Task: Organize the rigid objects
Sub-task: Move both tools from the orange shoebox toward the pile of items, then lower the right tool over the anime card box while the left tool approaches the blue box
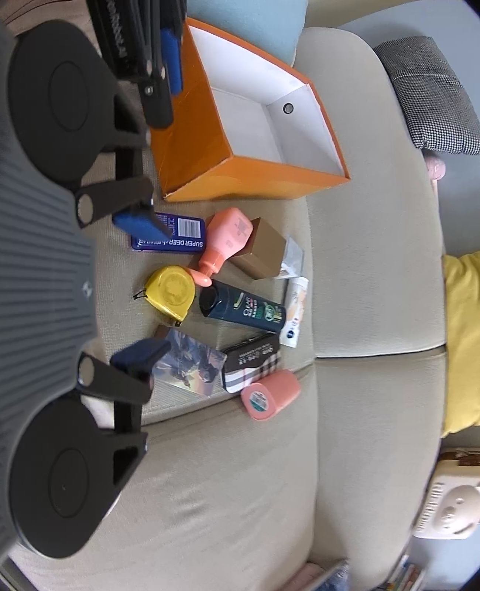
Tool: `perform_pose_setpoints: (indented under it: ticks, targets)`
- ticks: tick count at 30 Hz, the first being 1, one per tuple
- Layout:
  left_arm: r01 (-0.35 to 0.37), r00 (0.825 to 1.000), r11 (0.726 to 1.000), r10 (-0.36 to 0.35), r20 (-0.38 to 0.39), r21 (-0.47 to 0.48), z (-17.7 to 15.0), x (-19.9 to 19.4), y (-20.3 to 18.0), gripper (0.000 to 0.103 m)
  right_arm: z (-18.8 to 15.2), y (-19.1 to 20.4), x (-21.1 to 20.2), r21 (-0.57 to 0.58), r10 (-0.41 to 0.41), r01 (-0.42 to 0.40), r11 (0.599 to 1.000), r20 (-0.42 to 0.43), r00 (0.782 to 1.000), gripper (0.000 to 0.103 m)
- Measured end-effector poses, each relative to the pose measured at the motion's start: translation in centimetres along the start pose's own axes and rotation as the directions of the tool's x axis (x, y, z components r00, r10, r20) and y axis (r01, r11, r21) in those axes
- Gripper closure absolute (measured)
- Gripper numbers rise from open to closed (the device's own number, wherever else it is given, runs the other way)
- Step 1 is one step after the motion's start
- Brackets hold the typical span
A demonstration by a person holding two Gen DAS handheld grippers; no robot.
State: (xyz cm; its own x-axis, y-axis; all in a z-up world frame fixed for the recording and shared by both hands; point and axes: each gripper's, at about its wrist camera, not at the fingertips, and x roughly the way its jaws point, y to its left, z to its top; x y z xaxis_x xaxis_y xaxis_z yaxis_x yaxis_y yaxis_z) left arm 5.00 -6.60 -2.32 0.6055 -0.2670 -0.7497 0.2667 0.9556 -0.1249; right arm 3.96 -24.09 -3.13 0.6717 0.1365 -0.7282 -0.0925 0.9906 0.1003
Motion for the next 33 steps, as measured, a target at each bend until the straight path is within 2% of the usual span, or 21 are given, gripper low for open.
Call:
perform_pose_setpoints:
  ticks: [6,10,13,15,16,18,21,24,28,33]
  targets:
    - [0.105,0.994,0.987,-0.1,-0.042,0.124,1.5,3.4,-3.0,0.072,0.7,-2.4,2.9,0.044,0.019,-0.016,0.999,-0.061,0.998,0.072]
    - [0.115,0.992,0.968,-0.097,-0.086,0.225,2.9,6.0,-4.6,0.075,1.3,-4.2,5.1,0.124,0.068,-0.053,0.991,-0.116,0.991,0.075]
    - [0.129,0.986,0.941,-0.09,-0.137,0.313,4.0,7.7,-5.3,0.075,1.9,-4.5,6.4,0.13,0.073,-0.055,0.99,-0.135,0.988,0.075]
    - [0.14,0.98,0.934,-0.083,-0.181,0.328,4.6,9.0,-5.5,0.075,2.4,-4.9,7.4,0.11,0.083,-0.067,0.992,-0.152,0.985,0.074]
    - [0.142,0.977,0.937,-0.082,-0.195,0.32,4.7,9.7,-5.5,0.075,2.6,-5.2,7.9,0.114,0.071,-0.053,0.992,-0.159,0.985,0.072]
    - [0.133,0.973,0.949,-0.069,-0.221,0.287,5.0,11.0,-5.6,0.074,3.1,-6.1,9.2,0.151,0.057,-0.029,0.988,-0.185,0.981,0.061]
    - [0.12,0.959,0.958,-0.044,-0.28,0.26,4.9,13.0,-6.1,0.066,3.6,-8.3,11.1,0.262,0.064,-0.002,0.965,-0.23,0.971,0.051]
    - [0.094,0.949,0.957,-0.003,-0.315,0.273,4.5,14.5,-6.9,0.049,3.7,-10.4,12.7,0.345,0.064,0.033,0.938,-0.266,0.962,0.047]
    - [0.059,0.941,0.943,0.058,-0.333,0.329,4.1,15.9,-7.9,0.036,3.6,-11.6,14.3,0.409,0.118,0.015,0.912,-0.298,0.947,0.041]
    - [0.045,0.927,0.937,0.089,-0.364,0.345,3.8,17.3,-8.3,0.034,3.7,-11.7,15.7,0.407,0.144,-0.006,0.914,-0.31,0.94,0.037]
